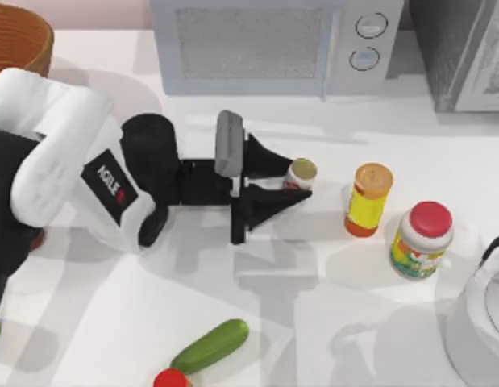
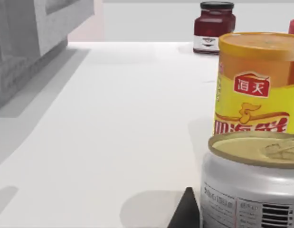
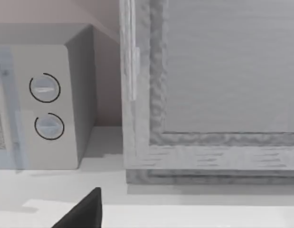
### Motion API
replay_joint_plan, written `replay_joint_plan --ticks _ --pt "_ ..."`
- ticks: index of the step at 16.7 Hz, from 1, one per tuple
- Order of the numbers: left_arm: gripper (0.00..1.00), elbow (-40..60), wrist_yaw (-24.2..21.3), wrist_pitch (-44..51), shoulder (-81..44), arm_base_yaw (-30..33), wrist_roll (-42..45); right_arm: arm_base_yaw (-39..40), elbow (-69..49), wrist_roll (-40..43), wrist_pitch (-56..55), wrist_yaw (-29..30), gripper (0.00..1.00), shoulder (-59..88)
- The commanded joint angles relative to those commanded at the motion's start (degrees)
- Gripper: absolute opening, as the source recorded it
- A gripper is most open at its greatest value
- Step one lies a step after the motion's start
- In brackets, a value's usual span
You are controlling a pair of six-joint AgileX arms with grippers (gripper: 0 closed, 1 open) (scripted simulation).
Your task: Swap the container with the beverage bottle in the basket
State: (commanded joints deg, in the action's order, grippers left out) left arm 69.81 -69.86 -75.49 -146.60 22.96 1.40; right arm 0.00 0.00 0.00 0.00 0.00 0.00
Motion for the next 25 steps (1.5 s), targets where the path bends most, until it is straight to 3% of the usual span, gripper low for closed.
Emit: replay_joint_plan --ticks 7,18,21,25 --pt "0.98 0.0 0.0 0.0 0.0 0.0 0.0 0.0 0.0 0.0 0.0 0.0 1.00 0.0" --pt "1.00 -0.3 0.4 0.4 0.6 -0.4 0.0 0.0 0.0 0.0 0.0 0.0 1.00 0.0" --pt "1.00 -3.2 4.0 4.1 5.8 -2.3 0.3 0.0 0.0 0.0 0.0 0.0 1.00 0.0" --pt "1.00 -11.2 13.1 14.0 21.1 -6.8 0.5 0.0 0.0 0.0 0.0 0.0 1.00 0.0"
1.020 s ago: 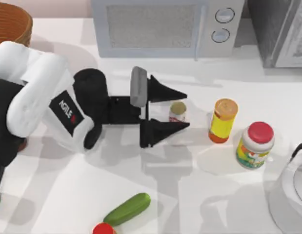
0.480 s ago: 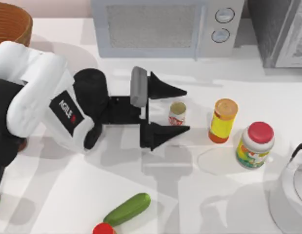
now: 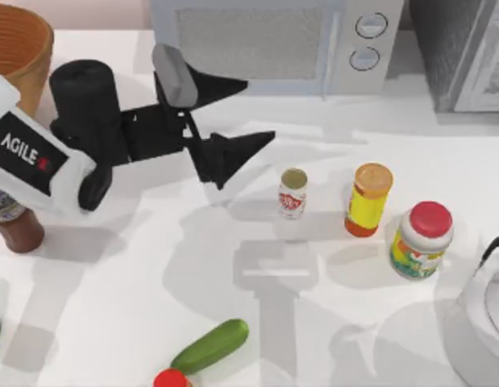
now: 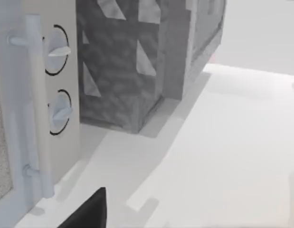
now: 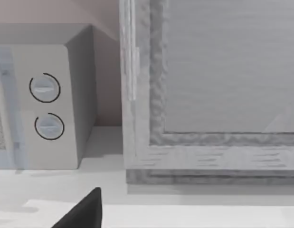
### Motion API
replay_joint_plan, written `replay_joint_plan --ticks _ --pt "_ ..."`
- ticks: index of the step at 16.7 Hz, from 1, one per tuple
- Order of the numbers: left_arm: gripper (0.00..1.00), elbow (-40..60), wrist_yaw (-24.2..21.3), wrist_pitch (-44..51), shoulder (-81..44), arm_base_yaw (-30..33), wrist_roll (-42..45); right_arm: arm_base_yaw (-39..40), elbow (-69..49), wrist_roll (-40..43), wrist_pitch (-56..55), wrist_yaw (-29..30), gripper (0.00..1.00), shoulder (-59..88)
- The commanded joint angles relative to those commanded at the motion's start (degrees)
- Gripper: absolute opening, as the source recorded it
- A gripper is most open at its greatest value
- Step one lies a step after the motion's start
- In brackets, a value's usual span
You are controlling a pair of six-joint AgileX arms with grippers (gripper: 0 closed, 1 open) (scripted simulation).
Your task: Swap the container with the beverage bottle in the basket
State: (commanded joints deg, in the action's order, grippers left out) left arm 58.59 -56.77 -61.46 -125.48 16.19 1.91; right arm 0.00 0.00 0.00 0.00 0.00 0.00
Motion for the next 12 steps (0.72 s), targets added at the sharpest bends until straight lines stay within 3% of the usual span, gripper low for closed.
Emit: replay_joint_plan --ticks 12 --pt "1.00 -39.1 37.7 43.0 84.4 -13.3 -1.8 0.0 0.0 0.0 0.0 0.0 1.00 0.0"
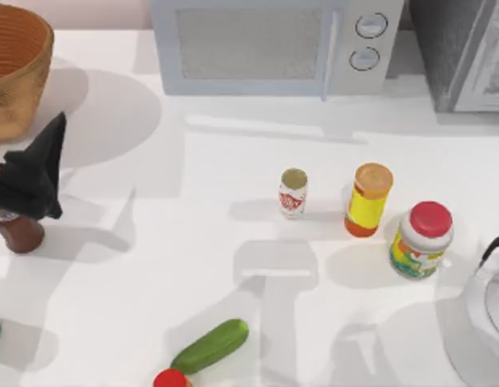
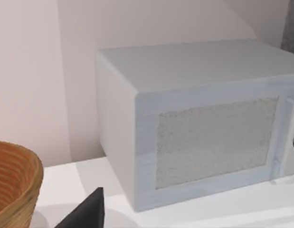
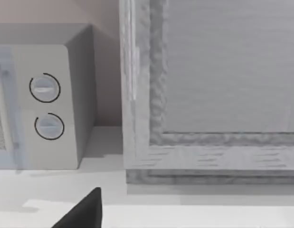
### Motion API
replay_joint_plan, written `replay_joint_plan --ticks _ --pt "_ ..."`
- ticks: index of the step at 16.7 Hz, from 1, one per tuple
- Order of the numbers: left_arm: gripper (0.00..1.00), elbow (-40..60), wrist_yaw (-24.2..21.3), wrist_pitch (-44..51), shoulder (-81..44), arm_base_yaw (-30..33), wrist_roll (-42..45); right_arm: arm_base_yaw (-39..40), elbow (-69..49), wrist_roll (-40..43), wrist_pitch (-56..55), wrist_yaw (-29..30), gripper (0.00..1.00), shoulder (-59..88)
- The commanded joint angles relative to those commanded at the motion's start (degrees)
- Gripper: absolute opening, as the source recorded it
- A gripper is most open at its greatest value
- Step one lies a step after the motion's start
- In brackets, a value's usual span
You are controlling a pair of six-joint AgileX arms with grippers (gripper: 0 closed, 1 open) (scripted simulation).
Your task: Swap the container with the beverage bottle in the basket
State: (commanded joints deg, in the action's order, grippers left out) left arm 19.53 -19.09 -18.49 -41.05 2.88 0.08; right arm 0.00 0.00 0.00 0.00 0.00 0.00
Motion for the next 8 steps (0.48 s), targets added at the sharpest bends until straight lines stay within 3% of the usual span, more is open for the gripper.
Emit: replay_joint_plan --ticks 4,8 --pt "1.00 -10.8 10.2 10.5 23.1 -2.0 -0.3 0.0 0.0 0.0 0.0 0.0 1.00 0.0" --pt "1.00 -17.6 17.0 16.8 37.0 -2.7 -0.2 0.0 0.0 0.0 0.0 0.0 1.00 0.0"
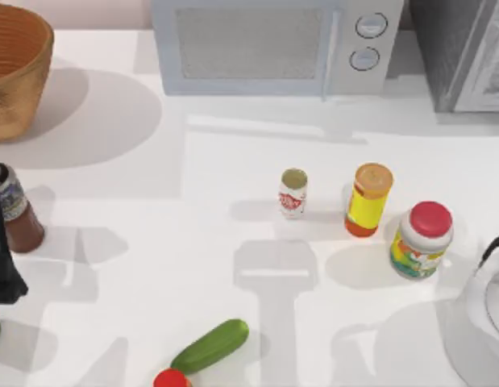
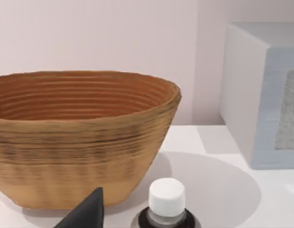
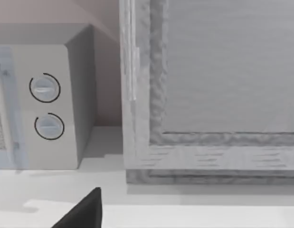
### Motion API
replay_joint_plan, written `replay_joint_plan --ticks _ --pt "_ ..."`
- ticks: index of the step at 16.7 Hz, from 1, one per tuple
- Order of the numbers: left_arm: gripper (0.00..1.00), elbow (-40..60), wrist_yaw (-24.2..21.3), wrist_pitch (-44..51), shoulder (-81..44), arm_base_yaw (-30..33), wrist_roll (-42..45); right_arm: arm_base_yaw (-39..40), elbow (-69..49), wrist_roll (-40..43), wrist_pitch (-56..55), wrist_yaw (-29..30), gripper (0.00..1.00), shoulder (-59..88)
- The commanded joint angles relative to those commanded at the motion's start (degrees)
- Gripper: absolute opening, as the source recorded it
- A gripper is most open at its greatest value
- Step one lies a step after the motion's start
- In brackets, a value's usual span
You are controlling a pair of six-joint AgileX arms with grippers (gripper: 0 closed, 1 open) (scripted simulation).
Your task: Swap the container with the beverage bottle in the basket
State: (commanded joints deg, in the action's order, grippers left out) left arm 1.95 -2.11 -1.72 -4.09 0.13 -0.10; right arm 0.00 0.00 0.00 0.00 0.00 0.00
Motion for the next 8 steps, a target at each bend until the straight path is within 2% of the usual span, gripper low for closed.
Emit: replay_joint_plan --ticks 3,8 --pt "1.00 -1.9 2.1 1.7 4.0 -0.1 0.1 0.0 0.0 0.0 0.0 0.0 1.00 0.0" --pt "1.00 -1.8 2.0 1.6 3.9 0.0 0.1 0.0 0.0 0.0 0.0 0.0 1.00 0.0"
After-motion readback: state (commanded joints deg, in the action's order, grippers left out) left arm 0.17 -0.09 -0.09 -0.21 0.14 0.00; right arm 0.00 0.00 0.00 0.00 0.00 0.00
